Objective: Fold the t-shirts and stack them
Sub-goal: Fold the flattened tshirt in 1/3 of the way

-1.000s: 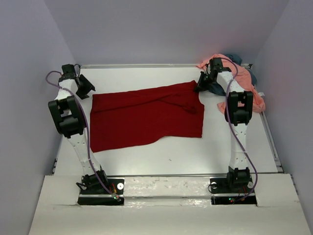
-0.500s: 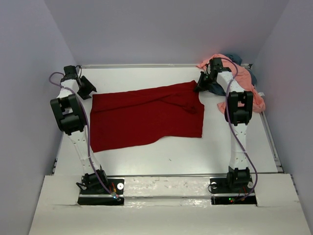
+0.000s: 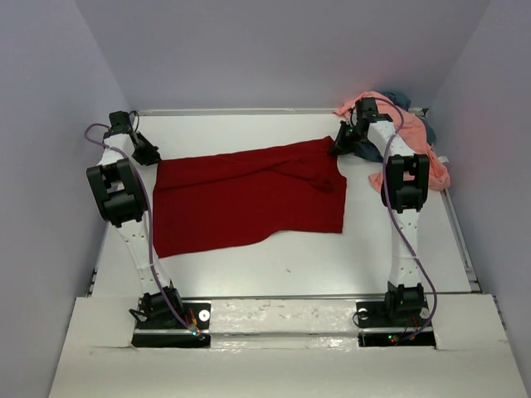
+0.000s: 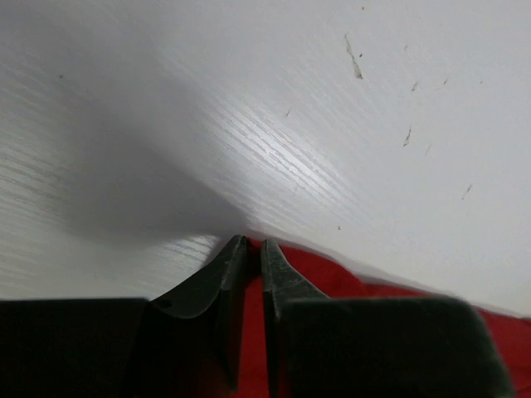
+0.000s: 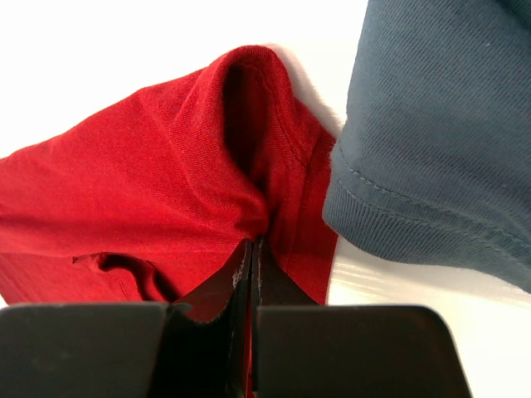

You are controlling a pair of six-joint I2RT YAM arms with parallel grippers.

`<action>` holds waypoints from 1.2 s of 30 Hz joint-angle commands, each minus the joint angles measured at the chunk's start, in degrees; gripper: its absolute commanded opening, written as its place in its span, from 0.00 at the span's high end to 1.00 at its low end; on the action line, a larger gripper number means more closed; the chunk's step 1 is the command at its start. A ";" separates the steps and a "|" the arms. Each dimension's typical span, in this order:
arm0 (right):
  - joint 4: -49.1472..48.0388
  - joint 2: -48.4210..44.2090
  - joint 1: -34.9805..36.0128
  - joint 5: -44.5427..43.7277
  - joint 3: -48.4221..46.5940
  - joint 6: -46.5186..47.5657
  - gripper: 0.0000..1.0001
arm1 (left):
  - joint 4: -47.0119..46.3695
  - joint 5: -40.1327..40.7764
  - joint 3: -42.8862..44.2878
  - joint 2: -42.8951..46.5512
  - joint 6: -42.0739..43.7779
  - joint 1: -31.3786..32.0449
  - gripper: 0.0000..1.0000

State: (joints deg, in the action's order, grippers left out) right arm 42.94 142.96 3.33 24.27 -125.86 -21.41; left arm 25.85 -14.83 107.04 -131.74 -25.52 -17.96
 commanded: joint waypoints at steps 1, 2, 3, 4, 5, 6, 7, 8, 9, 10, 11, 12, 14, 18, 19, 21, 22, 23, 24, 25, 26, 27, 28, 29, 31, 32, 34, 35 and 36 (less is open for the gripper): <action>-0.40 0.39 -0.52 -0.10 -2.81 -0.30 1.00 | 2.28 -0.20 2.64 1.05 -0.06 0.20 0.80; -0.40 0.48 -0.52 -0.02 -2.90 -0.30 1.00 | 2.19 -0.29 2.47 1.22 -0.06 0.29 0.80; -0.40 0.57 -0.52 -0.01 -2.90 -0.30 1.00 | 2.28 -0.29 2.47 1.31 -0.06 0.29 0.80; -0.31 0.57 -0.52 -0.10 -2.98 -0.30 1.00 | 2.37 -0.29 2.47 1.23 -0.15 0.29 0.80; -0.22 0.66 -0.52 -0.10 -2.98 -0.30 1.00 | 2.72 -0.29 2.38 1.40 -0.06 0.20 0.80; -0.31 0.66 -0.52 -0.02 -3.07 -0.30 1.00 | 2.63 -0.29 2.29 1.40 -0.06 0.29 0.80; -0.22 0.66 -0.52 -0.01 -2.99 -0.30 1.00 | 2.63 -0.29 2.03 1.57 -0.06 0.29 0.82; -0.31 0.57 -0.52 -0.01 -2.98 -0.30 1.00 | 2.46 -0.11 1.85 1.75 -0.06 0.20 0.92; -0.31 0.66 -0.52 -0.01 -2.98 -0.30 1.00 | 2.28 -0.02 1.77 1.84 -0.06 0.29 0.97; -0.31 0.66 -0.52 -0.01 -2.98 -0.30 1.00 | 2.19 0.15 1.76 1.75 -0.15 0.29 1.00; -0.31 0.66 -0.52 -0.01 -2.98 -0.30 1.00 | 2.19 0.15 1.94 1.58 -0.06 0.29 1.00; -0.31 0.66 -0.52 -0.01 -2.98 -0.21 1.00 | 2.19 0.07 2.03 1.40 -0.23 0.20 1.00; -0.22 0.66 -0.52 -0.01 -2.98 -0.21 1.00 | 1.58 -0.11 2.29 0.79 -0.23 0.29 1.00; 0.13 0.39 -0.52 -0.45 -2.72 0.14 1.00 | -0.09 -1.16 3.43 0.08 -0.67 0.20 1.00; 0.13 0.31 -0.52 -0.63 -2.72 0.23 1.00 | -0.35 -1.17 3.70 0.00 -0.85 0.29 1.00; 0.39 0.39 -0.52 -0.80 -2.63 0.40 1.00 | -0.97 -1.25 5.18 -0.44 -1.20 0.29 1.00; 0.48 0.39 -0.52 -1.07 -2.72 0.49 1.00 | -0.97 -1.43 5.89 -0.71 -1.29 0.29 1.00; 0.39 0.39 -0.52 -1.16 -2.72 0.49 1.00 | -0.80 -1.43 6.59 -1.23 -1.46 0.29 1.00; 0.57 0.31 -0.52 -1.24 -2.81 0.49 1.00 | -0.62 -1.52 8.08 -1.58 -1.46 0.20 1.00; 0.65 0.31 -0.52 -1.51 -2.98 0.49 1.00 | -0.53 -1.52 9.05 -1.85 -1.46 0.20 1.00; 0.74 0.48 -0.52 -1.68 -3.16 0.49 1.00 | -0.27 -1.52 9.93 -2.20 -1.55 0.29 1.00; 0.92 0.48 -0.52 -1.86 -3.25 0.49 1.00 | 0.17 -1.52 10.90 -2.99 -1.55 0.29 1.00; 1.09 0.48 -0.52 -1.95 -3.42 0.49 1.00 | 0.43 -1.52 12.73 -3.43 -1.55 0.20 1.00; 1.27 0.57 -0.52 -2.21 -3.77 0.49 1.00 | 0.96 -1.52 14.40 -4.13 -1.55 0.29 1.00; 1.36 0.57 -0.52 -2.82 -4.04 0.49 1.00 | 1.05 -1.52 15.38 -4.57 -1.55 0.29 1.00; 1.53 0.66 -0.52 -3.09 -4.21 0.40 1.00 | 0.96 -1.52 15.74 -4.75 -1.55 0.20 1.00; 1.71 0.57 -0.52 -3.44 -4.30 0.40 1.00 | 0.79 -1.43 16.18 -4.84 -1.64 0.11 1.00; 1.71 0.66 -0.52 -3.88 -4.39 0.49 1.00 | 0.70 -1.34 16.09 -4.93 -1.73 0.11 1.00; 1.88 0.66 -0.52 -4.14 -4.48 0.49 1.00 | 0.44 -1.34 16.09 -5.01 -1.82 0.11 1.00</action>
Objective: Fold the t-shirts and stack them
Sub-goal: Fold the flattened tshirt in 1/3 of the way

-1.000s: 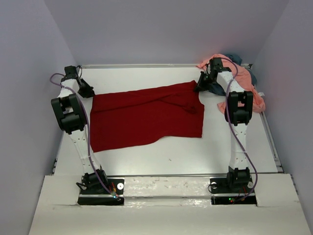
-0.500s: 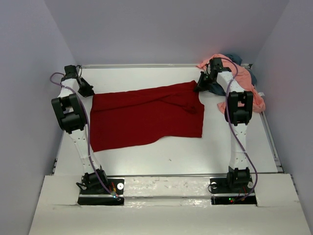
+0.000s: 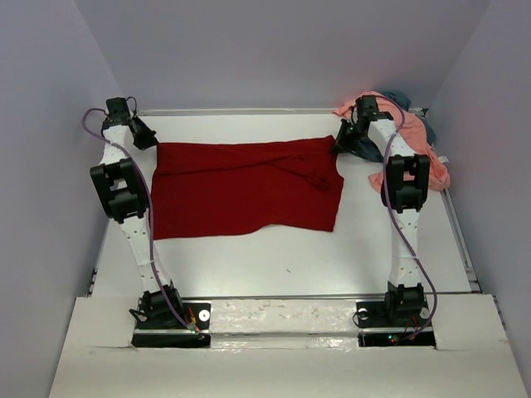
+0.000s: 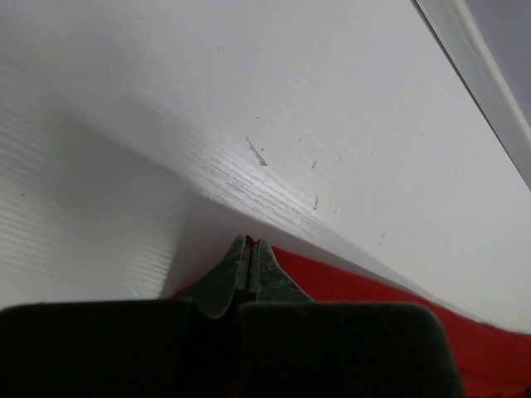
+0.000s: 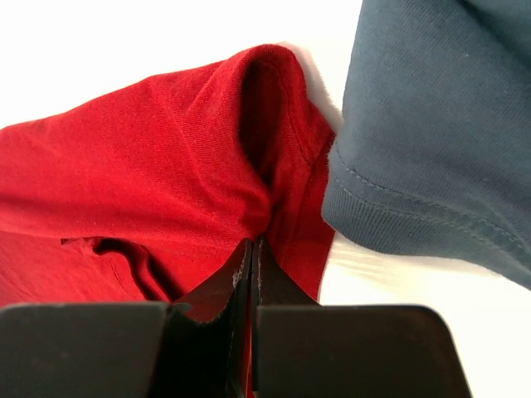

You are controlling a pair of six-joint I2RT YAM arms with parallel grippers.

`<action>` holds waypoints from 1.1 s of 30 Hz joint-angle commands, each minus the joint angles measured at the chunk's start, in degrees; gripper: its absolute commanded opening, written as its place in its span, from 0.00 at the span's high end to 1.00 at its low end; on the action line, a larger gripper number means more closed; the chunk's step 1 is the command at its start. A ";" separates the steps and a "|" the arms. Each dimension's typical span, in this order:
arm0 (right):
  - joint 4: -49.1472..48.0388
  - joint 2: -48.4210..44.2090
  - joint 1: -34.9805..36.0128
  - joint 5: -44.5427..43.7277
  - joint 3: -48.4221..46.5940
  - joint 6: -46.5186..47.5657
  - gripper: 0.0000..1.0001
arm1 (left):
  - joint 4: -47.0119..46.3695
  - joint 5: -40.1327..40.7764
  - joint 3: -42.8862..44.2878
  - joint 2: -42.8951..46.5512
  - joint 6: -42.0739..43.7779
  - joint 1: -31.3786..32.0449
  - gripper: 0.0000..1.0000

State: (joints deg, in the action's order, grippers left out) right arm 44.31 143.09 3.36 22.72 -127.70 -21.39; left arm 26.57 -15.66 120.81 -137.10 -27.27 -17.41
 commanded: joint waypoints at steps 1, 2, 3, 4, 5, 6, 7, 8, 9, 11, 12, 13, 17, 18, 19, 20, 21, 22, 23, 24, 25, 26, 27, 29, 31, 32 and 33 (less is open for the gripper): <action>0.51 0.44 -0.54 -2.59 -2.56 0.47 1.00 | -0.37 -0.51 2.15 0.34 -0.24 -0.35 1.00; 0.51 0.53 -0.54 -2.59 -2.55 0.47 1.00 | -0.55 -0.69 1.97 0.25 -0.42 -0.43 1.00; 0.60 0.53 -0.54 -2.51 -2.73 0.47 1.00 | -0.73 -0.86 1.88 0.08 -0.59 -0.43 1.00; 0.60 0.53 -0.54 -2.24 -2.64 0.47 1.00 | -0.90 -0.95 1.79 -0.01 -0.68 -0.35 1.00; 0.77 0.53 -0.54 -2.24 -2.64 0.47 1.00 | -1.25 -1.12 1.71 -0.10 -0.94 -0.34 1.00; 0.86 0.44 -0.54 -2.42 -2.64 0.47 1.00 | -1.34 -1.13 1.62 -0.10 -1.03 -0.34 1.00; 1.03 0.35 -0.54 -2.68 -2.47 0.56 1.00 | -1.52 -1.13 1.44 -0.10 -0.95 -0.34 1.00; 1.12 0.18 -0.54 -3.38 -2.21 0.56 1.00 | -1.52 -1.13 1.35 -0.10 -0.95 -0.34 1.00; 1.04 0.00 -0.54 -3.56 -2.03 0.64 1.00 | -1.61 -1.13 1.35 -0.10 -0.95 -0.34 1.00; 1.30 -0.35 -0.54 -4.00 -1.94 0.64 0.81 | -1.69 -1.13 1.35 -0.10 -0.95 -0.34 1.00; 1.39 -0.53 -0.54 -3.56 -1.77 0.91 0.62 | -1.69 -1.21 1.27 -0.19 -0.86 -0.34 1.00; 1.39 -0.79 -0.54 -3.04 -1.59 0.91 0.55 | -1.69 -1.21 1.18 -0.19 -0.86 -0.34 1.00; 1.30 -3.85 -0.54 -0.84 0.08 1.00 0.38 | -2.13 -1.83 0.48 -0.01 -0.86 -0.43 1.00; 1.30 -4.48 -0.54 -0.66 0.52 1.08 0.37 | -2.31 -2.09 0.13 0.08 -0.95 -0.43 1.00; 1.30 -5.18 -0.54 -0.57 0.78 1.17 0.37 | -2.48 -2.18 -0.14 0.08 -1.03 -0.35 1.00; 1.39 -5.88 -0.54 -0.05 0.96 1.35 0.37 | -2.57 -2.27 -0.31 0.16 -1.03 -0.34 1.00; 1.56 -7.11 -0.54 0.30 1.22 1.70 0.37 | -2.83 -2.27 -0.49 0.16 -1.03 -0.43 1.00; 1.65 -7.73 -0.54 0.66 1.49 1.96 0.37 | -2.92 -2.62 -0.84 0.25 -1.12 -0.43 1.00; 1.65 -8.52 -0.54 1.53 1.84 2.75 0.37 | -3.10 -2.71 -0.93 0.25 -1.12 -0.35 1.00; 1.56 -9.92 -0.54 2.06 3.06 3.28 0.38 | -3.10 -2.80 -1.11 0.34 -1.21 -0.26 1.00; 1.39 -10.72 -0.54 2.76 3.85 3.89 0.38 | -3.19 -2.71 -1.37 0.34 -1.21 -0.26 1.00; 1.30 -11.42 0.07 3.73 4.64 5.11 0.39 | -3.28 -2.71 -1.46 0.60 -1.12 -0.17 1.00; 0.95 -12.99 1.03 4.00 5.52 5.91 0.39 | -3.36 -2.71 -1.63 0.60 -1.21 -0.17 1.00; 0.51 -14.50 3.13 4.52 8.06 7.58 0.39 | -3.45 -2.71 -1.90 0.78 -1.12 -0.17 1.00; -0.54 -15.82 4.46 5.84 10.09 9.34 0.39 | -3.45 -2.80 -2.16 1.13 -1.03 -0.17 1.00; -0.81 -15.99 5.77 7.06 10.45 10.30 0.40 | -3.45 -2.80 -2.25 1.48 -0.86 -0.17 1.00; -0.90 -15.91 6.39 7.34 10.63 10.83 0.40 | -3.45 -2.88 -2.51 1.66 -0.77 -0.08 1.00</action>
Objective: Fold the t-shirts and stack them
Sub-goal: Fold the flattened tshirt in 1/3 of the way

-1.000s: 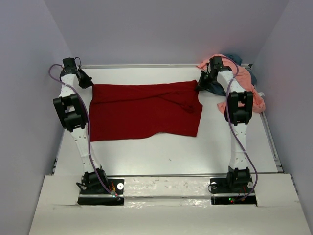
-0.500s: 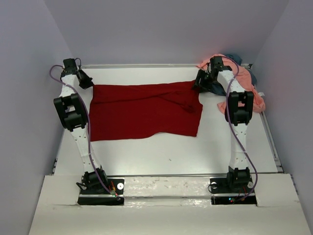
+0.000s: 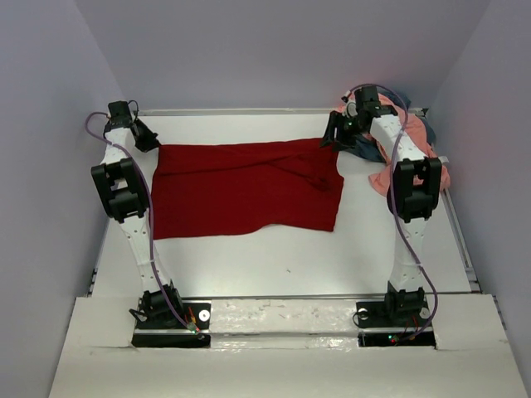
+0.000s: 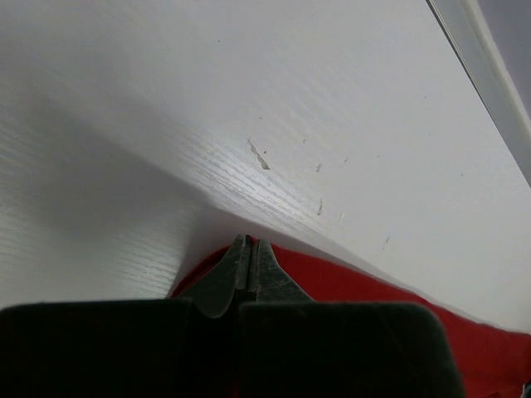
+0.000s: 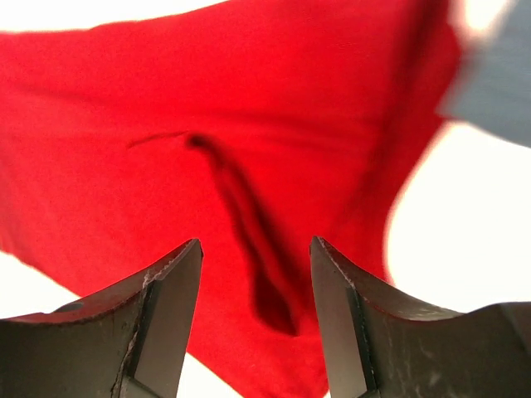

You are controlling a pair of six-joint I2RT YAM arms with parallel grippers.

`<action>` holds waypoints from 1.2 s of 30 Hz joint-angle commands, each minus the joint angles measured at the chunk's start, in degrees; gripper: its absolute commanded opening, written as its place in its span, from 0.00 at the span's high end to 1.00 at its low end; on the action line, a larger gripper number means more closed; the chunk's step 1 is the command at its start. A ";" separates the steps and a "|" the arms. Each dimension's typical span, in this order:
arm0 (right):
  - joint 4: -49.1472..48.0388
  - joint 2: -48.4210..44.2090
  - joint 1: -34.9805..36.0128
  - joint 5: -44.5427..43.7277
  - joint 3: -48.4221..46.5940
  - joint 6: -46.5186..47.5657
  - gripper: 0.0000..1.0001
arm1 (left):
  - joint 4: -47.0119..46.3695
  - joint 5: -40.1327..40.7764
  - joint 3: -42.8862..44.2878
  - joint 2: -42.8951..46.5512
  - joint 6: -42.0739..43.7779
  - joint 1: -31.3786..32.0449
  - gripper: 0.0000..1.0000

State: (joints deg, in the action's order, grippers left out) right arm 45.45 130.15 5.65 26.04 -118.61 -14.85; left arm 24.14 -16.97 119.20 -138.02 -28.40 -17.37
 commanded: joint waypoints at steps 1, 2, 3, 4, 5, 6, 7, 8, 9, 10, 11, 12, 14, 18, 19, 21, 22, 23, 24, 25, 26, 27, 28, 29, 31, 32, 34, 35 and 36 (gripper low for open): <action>-1.95 -2.45 4.63 4.54 1.62 4.57 0.40 | -1.03 -1.66 -0.98 2.84 0.37 -0.12 1.00; -1.95 -2.09 5.16 5.24 1.62 5.00 0.41 | -1.03 -1.66 -1.07 3.10 0.45 -0.12 1.00; -1.86 -1.74 5.16 5.86 1.54 5.44 0.41 | -1.03 -1.75 -1.25 3.63 0.45 -0.12 1.00; -1.94 -1.30 5.94 6.12 1.54 5.62 0.41 | -1.03 -1.75 -1.60 3.89 0.63 -0.12 1.00; -1.95 -0.34 6.73 5.95 1.28 5.88 0.41 | -1.03 -1.75 -1.69 4.33 0.63 -0.12 1.00; -1.95 0.36 7.35 5.95 0.92 6.06 0.41 | -0.94 -1.75 -1.86 4.51 0.80 -0.12 1.00; -1.86 1.07 7.36 6.04 0.40 6.15 0.42 | -0.85 -1.84 -1.86 4.60 0.98 -0.12 1.00; -1.86 1.86 7.36 5.95 -0.22 6.06 0.42 | -0.85 -1.92 -1.78 4.60 0.98 -0.12 1.00; -1.86 3.43 7.36 5.78 -1.79 6.06 0.42 | -0.50 -2.01 -1.77 4.68 1.07 -0.12 1.00; -1.77 4.32 7.36 5.69 -2.67 6.06 0.42 | -0.41 -2.10 -1.69 4.77 1.24 -0.12 1.00; -1.77 5.11 7.36 5.51 -3.73 5.98 0.42 | -0.32 -2.19 -1.69 4.77 1.33 -0.12 1.00; -1.60 6.60 7.36 5.16 -5.83 5.97 0.42 | -0.15 -2.10 -1.69 4.86 1.51 -0.12 1.00; -1.33 8.01 7.36 5.16 -7.86 5.89 0.42 | -0.15 -2.19 -1.60 4.95 1.68 -0.12 1.00; -1.33 10.21 7.36 4.72 -11.55 4.66 0.42 | 0.29 -2.45 -0.90 4.86 1.95 -0.12 1.00; -1.42 10.56 7.36 4.72 -12.08 4.57 0.42 | 0.29 -2.45 -0.90 4.86 1.95 -0.12 1.00; -1.42 11.53 7.36 4.72 -13.58 4.22 0.42 | 0.38 -2.54 -0.90 4.95 1.95 -0.12 1.00; -1.33 11.97 7.36 4.72 -13.84 4.04 0.42 | 0.38 -2.54 -0.90 4.95 2.04 -0.12 1.00; -1.42 12.23 7.36 4.89 -14.19 3.78 0.42 | 0.38 -2.63 -0.90 5.04 2.04 -0.12 1.00; -1.42 12.32 7.36 5.07 -14.72 3.34 0.43 | 0.38 -2.63 -0.90 4.95 2.04 -0.12 1.00; -1.42 12.50 7.36 5.24 -14.90 3.16 0.43 | 0.38 -2.63 -0.98 5.04 1.95 -0.12 1.00; -1.42 12.67 7.36 5.42 -15.07 2.99 0.43 | 0.38 -2.63 -0.98 5.04 1.86 -0.04 1.00; -1.42 13.02 7.36 5.60 -15.34 2.64 0.44 | 0.38 -2.63 -0.90 5.04 1.95 -0.04 1.00; -1.33 13.11 7.36 5.69 -15.34 2.55 0.44 | 0.29 -2.71 -0.90 4.95 1.86 -0.04 1.00; -1.42 13.20 7.36 5.60 -15.43 2.37 0.44 | 0.29 -2.72 -0.90 4.86 1.95 0.05 1.00; -1.42 13.38 7.36 5.42 -15.16 2.11 0.45 | 0.29 -2.89 -0.72 4.69 1.86 -0.04 1.00; -1.42 13.38 7.36 5.60 -15.08 2.19 0.45 | 0.29 -2.80 -0.63 4.69 1.86 0.05 1.00; -1.51 13.73 7.36 5.77 -15.16 2.02 0.45 | 0.38 -2.80 -0.63 4.60 1.86 0.05 1.00; -1.51 13.99 7.36 5.77 -15.34 1.93 0.45 | 0.38 -2.80 -0.63 4.68 1.86 0.05 1.00; -1.51 14.17 7.36 5.95 -15.43 1.93 0.45 | 0.38 -2.80 -0.63 4.69 1.77 0.05 1.00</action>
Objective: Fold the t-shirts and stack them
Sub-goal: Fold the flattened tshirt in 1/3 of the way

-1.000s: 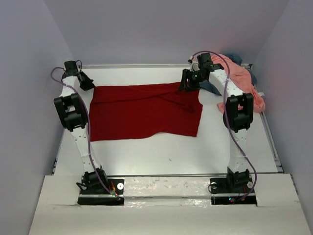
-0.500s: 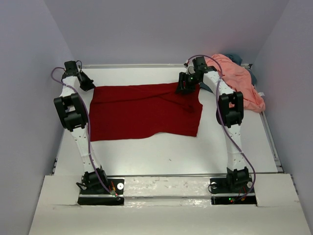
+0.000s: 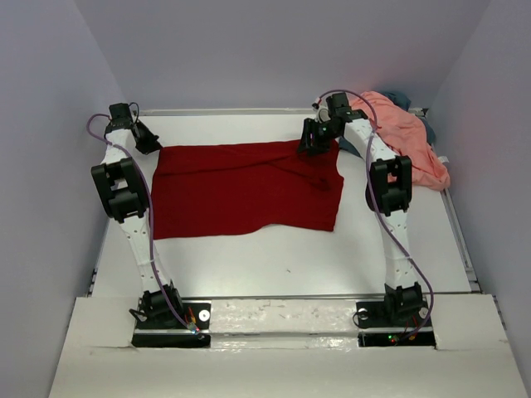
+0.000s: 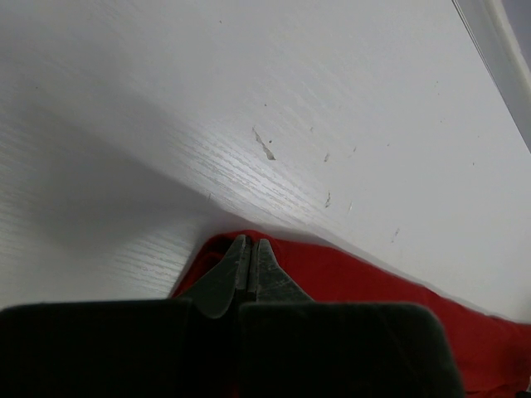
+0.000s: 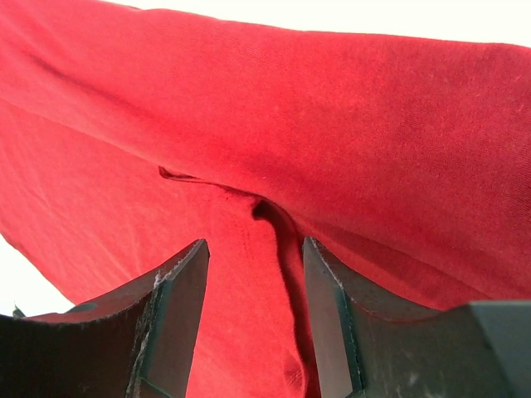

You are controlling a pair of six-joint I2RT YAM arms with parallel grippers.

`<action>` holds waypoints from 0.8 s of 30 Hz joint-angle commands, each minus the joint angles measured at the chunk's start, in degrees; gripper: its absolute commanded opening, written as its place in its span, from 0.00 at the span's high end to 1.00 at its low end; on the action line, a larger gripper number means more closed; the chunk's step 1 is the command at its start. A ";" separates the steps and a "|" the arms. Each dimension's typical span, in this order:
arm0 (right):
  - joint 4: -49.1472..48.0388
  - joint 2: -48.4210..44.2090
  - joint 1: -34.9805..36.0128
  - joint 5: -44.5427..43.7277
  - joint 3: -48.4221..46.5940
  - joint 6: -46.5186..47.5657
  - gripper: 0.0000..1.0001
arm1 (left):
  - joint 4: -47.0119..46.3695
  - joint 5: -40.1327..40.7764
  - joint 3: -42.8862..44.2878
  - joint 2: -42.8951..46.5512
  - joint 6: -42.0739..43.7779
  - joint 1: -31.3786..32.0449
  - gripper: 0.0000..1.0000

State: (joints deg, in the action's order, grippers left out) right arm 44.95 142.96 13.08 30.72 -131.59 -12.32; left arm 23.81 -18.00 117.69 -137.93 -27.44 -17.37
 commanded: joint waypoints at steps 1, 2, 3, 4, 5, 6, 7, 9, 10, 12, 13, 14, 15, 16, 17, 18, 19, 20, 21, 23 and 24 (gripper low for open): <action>-1.09 1.80 -0.07 1.27 -2.53 -0.69 0.45 | 0.71 -1.86 0.79 4.60 0.90 -0.04 1.00; -1.09 2.15 -0.07 1.36 -2.88 -0.78 0.46 | 0.71 -1.78 0.79 4.69 0.90 0.05 1.00; -1.09 2.41 -0.07 1.80 -3.06 -0.95 0.45 | 0.80 -1.78 0.79 4.77 0.99 0.05 1.00; -1.27 2.68 -0.07 1.97 -3.32 -1.22 0.45 | 0.80 -1.78 0.61 4.77 0.90 0.05 1.00; -1.27 3.11 -0.07 2.15 -3.50 -1.39 0.46 | 0.80 -1.69 0.61 4.86 0.99 0.05 1.00; -1.35 3.21 -0.07 2.41 -3.76 -1.74 0.46 | 0.80 -1.69 0.53 4.95 0.99 -0.04 1.00; -1.44 3.38 0.45 2.59 -3.76 -1.83 0.46 | 0.80 -1.60 0.44 5.04 1.07 0.05 1.00; -1.53 3.56 0.45 2.68 -3.67 -2.01 0.46 | 0.88 -1.51 0.44 5.04 1.07 0.05 1.00; -1.62 3.65 0.45 2.68 -3.59 -2.01 0.46 | 0.88 -1.51 0.44 5.12 1.07 0.05 1.00; -1.62 3.56 0.45 2.94 -3.15 -2.18 0.47 | 0.89 -1.51 0.35 5.12 0.99 0.05 1.00; -1.62 3.47 0.98 3.03 -2.97 -2.27 0.47 | 0.88 -1.43 0.26 5.13 0.99 0.05 1.00; -1.62 3.30 0.98 3.03 -2.80 -2.36 0.48 | 0.88 -1.42 0.26 5.13 0.99 -0.04 1.00; -1.62 3.12 0.98 3.29 -2.27 -2.62 0.49 | 0.97 -1.42 0.26 5.13 0.90 0.05 1.00; -1.62 3.03 0.98 3.29 -1.75 -2.62 0.49 | 0.89 -1.42 0.35 5.13 0.90 0.05 1.00; -1.71 2.86 1.50 3.21 -1.31 -2.63 0.50 | 0.88 -1.42 0.26 5.04 0.90 0.05 1.00; -1.71 2.77 1.51 3.21 -0.87 -2.63 0.50 | 0.88 -1.42 0.17 5.12 0.81 0.05 1.00; -1.71 2.33 1.51 3.38 0.01 -2.63 0.50 | 0.80 -1.42 -0.09 5.13 0.72 0.05 1.00; -1.71 2.24 1.51 3.47 0.37 -2.71 0.50 | 0.71 -1.42 -0.18 5.13 0.81 -0.04 1.00; -1.71 1.98 2.03 3.47 0.80 -2.71 0.51 | 0.62 -1.42 -0.27 5.21 0.72 0.14 1.00; -1.79 1.45 2.04 3.47 1.60 -2.89 0.51 | 0.27 -1.34 -0.79 5.30 0.64 0.14 1.00; -1.79 1.36 2.04 3.90 1.69 -3.06 0.54 | 0.18 -1.34 -0.97 5.39 0.55 0.05 1.00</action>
State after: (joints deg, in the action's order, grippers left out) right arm 44.40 146.78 14.31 33.26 -131.11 -14.96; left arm 23.79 -18.00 117.64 -137.93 -27.46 -17.37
